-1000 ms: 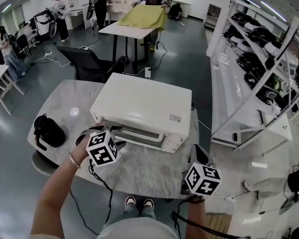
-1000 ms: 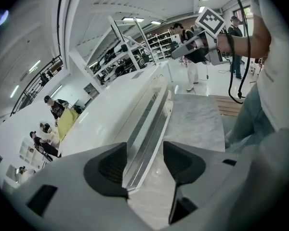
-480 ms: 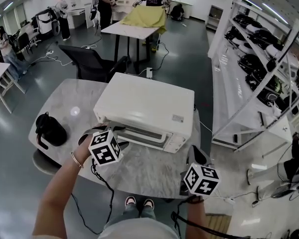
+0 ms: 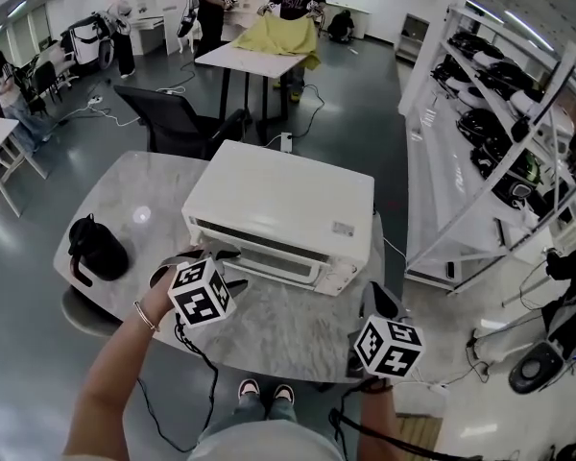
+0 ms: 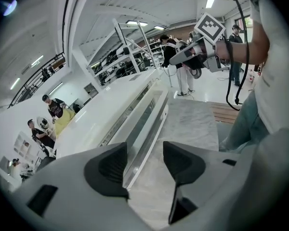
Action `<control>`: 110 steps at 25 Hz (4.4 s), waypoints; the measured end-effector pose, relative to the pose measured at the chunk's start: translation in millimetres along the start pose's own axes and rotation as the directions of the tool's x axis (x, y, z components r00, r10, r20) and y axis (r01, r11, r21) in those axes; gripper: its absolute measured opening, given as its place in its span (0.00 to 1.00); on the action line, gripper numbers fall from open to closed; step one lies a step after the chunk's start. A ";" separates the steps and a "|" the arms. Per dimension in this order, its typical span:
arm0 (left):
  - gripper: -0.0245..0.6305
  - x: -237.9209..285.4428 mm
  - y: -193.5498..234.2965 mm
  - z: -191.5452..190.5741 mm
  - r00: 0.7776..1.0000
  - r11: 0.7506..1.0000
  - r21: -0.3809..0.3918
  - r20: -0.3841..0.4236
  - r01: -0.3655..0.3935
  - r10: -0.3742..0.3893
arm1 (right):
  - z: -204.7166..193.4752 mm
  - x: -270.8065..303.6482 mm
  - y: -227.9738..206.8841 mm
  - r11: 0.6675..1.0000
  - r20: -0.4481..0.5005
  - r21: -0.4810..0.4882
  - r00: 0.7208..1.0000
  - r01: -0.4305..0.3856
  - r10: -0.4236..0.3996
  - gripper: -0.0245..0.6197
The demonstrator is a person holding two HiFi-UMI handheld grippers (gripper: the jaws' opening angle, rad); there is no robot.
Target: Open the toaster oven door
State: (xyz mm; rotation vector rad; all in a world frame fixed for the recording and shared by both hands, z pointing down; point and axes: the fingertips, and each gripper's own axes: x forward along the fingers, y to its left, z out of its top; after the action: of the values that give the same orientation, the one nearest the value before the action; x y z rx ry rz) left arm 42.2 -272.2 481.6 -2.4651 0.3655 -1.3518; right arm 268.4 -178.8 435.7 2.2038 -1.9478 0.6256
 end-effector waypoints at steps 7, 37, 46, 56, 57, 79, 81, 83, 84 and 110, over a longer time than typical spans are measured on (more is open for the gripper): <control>0.40 -2.7 -10.6 -2.8 0.999 0.999 -0.048 0.029 0.015 -0.014 | -2.6 1.3 3.5 1.000 -0.011 -0.009 1.000 -0.009 0.009 0.05; 0.38 -13.2 -67.2 -35.6 0.999 0.988 -0.154 0.044 0.030 -0.024 | -8.2 10.2 38.6 0.994 -0.050 -0.065 0.995 -0.086 0.083 0.05; 0.38 -13.1 -82.8 -46.4 0.997 0.972 -0.232 0.069 0.034 -0.019 | -12.5 13.6 47.5 0.991 -0.071 -0.084 0.992 -0.107 0.101 0.05; 0.38 -8.7 -100.8 -58.1 0.997 0.952 -0.302 0.074 0.040 -0.018 | -20.4 20.6 60.8 0.984 -0.098 -0.105 0.986 -0.144 0.134 0.05; 0.38 -8.2 -102.4 -59.4 0.997 0.951 -0.307 0.075 0.036 -0.013 | -21.5 21.2 62.4 0.983 -0.101 -0.107 0.985 -0.148 0.138 0.05; 0.37 1.6 -123.9 -79.3 0.989 0.875 -0.484 0.134 0.007 0.066 | -40.6 25.1 74.7 0.976 -0.158 -0.130 0.976 -0.172 0.150 0.05; 0.37 4.0 -128.0 -82.3 0.989 0.869 -0.495 0.132 0.008 0.066 | -42.3 25.3 74.9 0.976 -0.163 -0.132 0.975 -0.172 0.150 0.05; 0.37 5.6 -130.6 -84.7 0.988 0.861 -0.509 0.133 -0.001 0.079 | -44.4 25.6 75.7 0.976 -0.169 -0.133 0.974 -0.175 0.151 0.05; 0.37 6.2 -131.6 -85.6 0.987 0.856 -0.517 0.134 -0.005 0.086 | -45.3 25.7 76.2 0.975 -0.172 -0.134 0.973 -0.176 0.152 0.05; 0.37 27.6 -145.7 -108.0 0.986 0.743 -0.668 0.143 0.034 0.083 | -65.5 34.5 75.1 0.971 -0.238 -0.150 0.960 -0.185 0.146 0.05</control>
State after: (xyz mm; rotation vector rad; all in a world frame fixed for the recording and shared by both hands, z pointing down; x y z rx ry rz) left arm -24.1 -163.4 613.6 -3.0996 0.9947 -1.1149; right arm 183.8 -198.1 495.6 1.7977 -1.9983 0.6705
